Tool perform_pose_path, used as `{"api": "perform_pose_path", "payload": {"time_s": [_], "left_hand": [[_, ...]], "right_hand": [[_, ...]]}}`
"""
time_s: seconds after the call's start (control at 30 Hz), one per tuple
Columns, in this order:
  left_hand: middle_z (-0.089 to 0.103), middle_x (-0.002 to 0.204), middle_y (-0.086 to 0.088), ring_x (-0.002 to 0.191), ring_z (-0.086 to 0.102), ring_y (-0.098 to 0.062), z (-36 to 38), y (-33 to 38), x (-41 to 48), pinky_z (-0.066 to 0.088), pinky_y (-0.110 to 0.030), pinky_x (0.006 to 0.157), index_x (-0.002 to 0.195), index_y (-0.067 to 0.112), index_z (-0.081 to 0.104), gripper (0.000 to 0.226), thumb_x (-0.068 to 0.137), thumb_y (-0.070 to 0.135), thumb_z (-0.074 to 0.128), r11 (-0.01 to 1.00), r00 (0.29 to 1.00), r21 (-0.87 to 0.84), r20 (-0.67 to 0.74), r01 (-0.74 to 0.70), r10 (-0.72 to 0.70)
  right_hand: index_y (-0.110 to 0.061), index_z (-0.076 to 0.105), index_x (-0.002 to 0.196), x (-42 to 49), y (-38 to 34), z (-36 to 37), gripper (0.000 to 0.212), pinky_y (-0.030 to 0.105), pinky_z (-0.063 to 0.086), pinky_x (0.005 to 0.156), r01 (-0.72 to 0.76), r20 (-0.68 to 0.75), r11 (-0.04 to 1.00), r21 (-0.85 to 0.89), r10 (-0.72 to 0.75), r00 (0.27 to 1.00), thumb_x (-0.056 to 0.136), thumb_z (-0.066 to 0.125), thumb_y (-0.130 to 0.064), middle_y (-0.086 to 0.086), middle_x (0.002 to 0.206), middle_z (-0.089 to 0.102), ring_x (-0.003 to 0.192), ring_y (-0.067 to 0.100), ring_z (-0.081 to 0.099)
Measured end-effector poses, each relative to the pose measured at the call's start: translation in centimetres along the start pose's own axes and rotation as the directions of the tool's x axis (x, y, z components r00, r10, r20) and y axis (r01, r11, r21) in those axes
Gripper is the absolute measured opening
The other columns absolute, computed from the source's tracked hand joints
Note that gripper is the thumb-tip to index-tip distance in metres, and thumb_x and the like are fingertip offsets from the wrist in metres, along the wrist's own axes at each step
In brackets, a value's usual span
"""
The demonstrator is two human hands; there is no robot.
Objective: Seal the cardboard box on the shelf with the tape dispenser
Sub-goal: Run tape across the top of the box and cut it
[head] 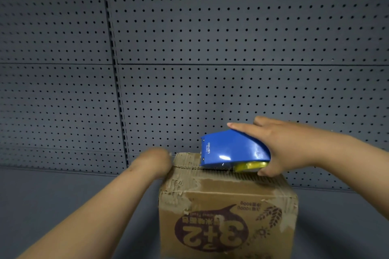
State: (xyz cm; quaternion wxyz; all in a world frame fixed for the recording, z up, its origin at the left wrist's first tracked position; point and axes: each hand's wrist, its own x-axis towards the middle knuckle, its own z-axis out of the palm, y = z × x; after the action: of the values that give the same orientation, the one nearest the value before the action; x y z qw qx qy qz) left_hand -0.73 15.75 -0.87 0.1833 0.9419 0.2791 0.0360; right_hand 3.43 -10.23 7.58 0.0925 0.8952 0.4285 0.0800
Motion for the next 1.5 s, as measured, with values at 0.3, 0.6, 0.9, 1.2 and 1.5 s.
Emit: {"api": "perform_pose_path", "payload": {"time_s": [0.3, 0.6, 0.9, 1.2, 1.5], "left_hand": [[-0.003, 0.161, -0.003, 0.147, -0.004, -0.030, 3.3, 3.0, 0.7, 0.002, -0.046, 0.119, 0.150, 0.031, 0.003, 0.053, 0.099, 0.042, 0.011, 0.944, 0.932, 0.078, 0.201, -0.322, 0.302], [-0.011, 0.160, -0.004, 0.147, -0.009, -0.027, 4.2, 2.6, 0.6, 0.003, -0.044, 0.120, 0.150, 0.029, -0.004, 0.058, 0.097, 0.045, 0.014, 0.915, 0.929, 0.219, 0.231, -0.340, 0.290], [-0.006, 0.160, 0.001, 0.148, -0.005, -0.024, 3.4, 3.3, -0.6, 0.002, -0.040, 0.119, 0.150, 0.034, -0.001, 0.055, 0.097, 0.046, 0.004, 0.936, 0.944, 0.191, 0.205, -0.297, 0.258], [-0.004, 0.160, 0.005, 0.148, -0.003, -0.021, 3.2, 3.4, -0.8, 0.001, -0.039, 0.120, 0.150, 0.034, 0.002, 0.057, 0.096, 0.051, 0.009, 0.947, 0.952, 0.178, 0.201, -0.266, 0.229], [-0.005, 0.161, 0.004, 0.148, -0.001, -0.020, 3.3, 3.5, -0.7, 0.003, -0.039, 0.120, 0.150, 0.033, -0.002, 0.059, 0.096, 0.052, 0.010, 0.930, 0.959, 0.265, 0.197, -0.253, 0.204]], "right_hand": [[-0.062, 0.016, 0.126, 0.5, 1.1, 0.4, 0.072, 0.018, 0.039, 0.062, 0.147, -0.072, 0.983, 0.109, -0.139, 0.988, 0.072, 0.063, -0.050, -0.010, 0.105, 0.033, 0.084, 0.005, 0.044], [-0.075, 0.006, 0.118, 0.4, 2.2, 2.5, 0.084, 0.027, 0.051, 0.073, 0.210, -0.110, 0.958, 0.198, -0.191, 0.975, 0.075, 0.061, -0.028, -0.016, 0.109, 0.025, 0.089, 0.004, 0.047], [-0.073, -0.004, 0.120, -0.5, 4.8, 2.7, 0.090, 0.024, 0.047, 0.068, 0.241, -0.082, 0.963, 0.122, -0.232, 0.969, 0.072, 0.062, -0.036, -0.017, 0.096, 0.024, 0.079, 0.001, 0.041], [-0.074, -0.007, 0.119, -1.9, 9.3, 3.0, 0.092, 0.011, 0.038, 0.067, 0.244, -0.086, 0.963, 0.115, -0.235, 0.968, 0.070, 0.066, -0.047, -0.028, 0.095, 0.023, 0.085, -0.004, 0.040], [-0.067, 0.001, 0.127, -6.0, 14.9, 7.9, 0.093, 0.024, 0.047, 0.080, 0.101, -0.031, 0.958, 0.269, -0.096, 0.995, 0.059, 0.065, -0.057, -0.020, 0.107, 0.036, 0.094, 0.005, 0.049]]}}
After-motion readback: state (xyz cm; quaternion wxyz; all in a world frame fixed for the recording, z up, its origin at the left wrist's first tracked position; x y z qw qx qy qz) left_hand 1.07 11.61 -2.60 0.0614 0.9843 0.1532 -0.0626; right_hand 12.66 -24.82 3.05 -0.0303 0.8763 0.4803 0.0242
